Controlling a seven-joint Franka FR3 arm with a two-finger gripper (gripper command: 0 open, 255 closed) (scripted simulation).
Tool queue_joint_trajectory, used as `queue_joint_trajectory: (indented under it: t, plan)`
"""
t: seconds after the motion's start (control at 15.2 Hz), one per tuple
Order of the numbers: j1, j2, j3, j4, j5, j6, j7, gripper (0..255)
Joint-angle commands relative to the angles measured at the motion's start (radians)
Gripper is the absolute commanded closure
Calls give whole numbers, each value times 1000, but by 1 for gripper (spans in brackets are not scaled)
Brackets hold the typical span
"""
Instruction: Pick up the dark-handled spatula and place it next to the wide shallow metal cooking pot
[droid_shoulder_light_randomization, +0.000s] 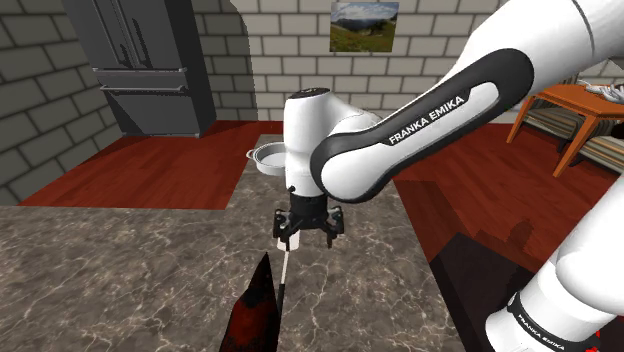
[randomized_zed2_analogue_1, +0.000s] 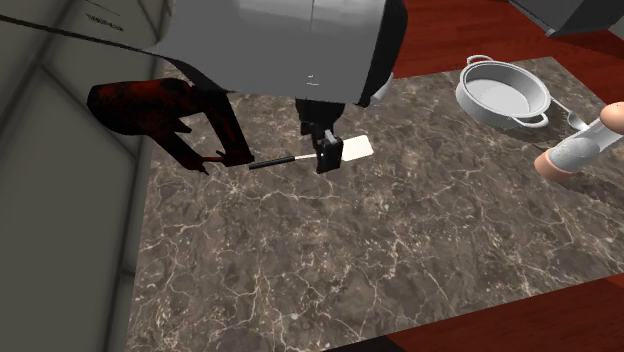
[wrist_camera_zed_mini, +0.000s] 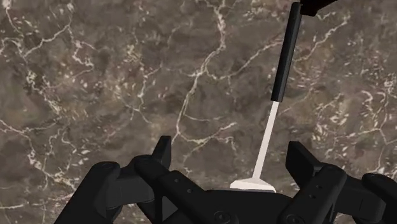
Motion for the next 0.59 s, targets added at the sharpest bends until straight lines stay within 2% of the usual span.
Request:
queue_joint_trajectory:
  t: [0.0, 0.26, 0.53]
  plan:
    - [5, 117, 10, 58, -103, 33, 127, 0]
    - [85, 316, -45, 189, -269, 53, 333, 0]
    - [105, 354, -67, 177, -300, 97, 354, 0]
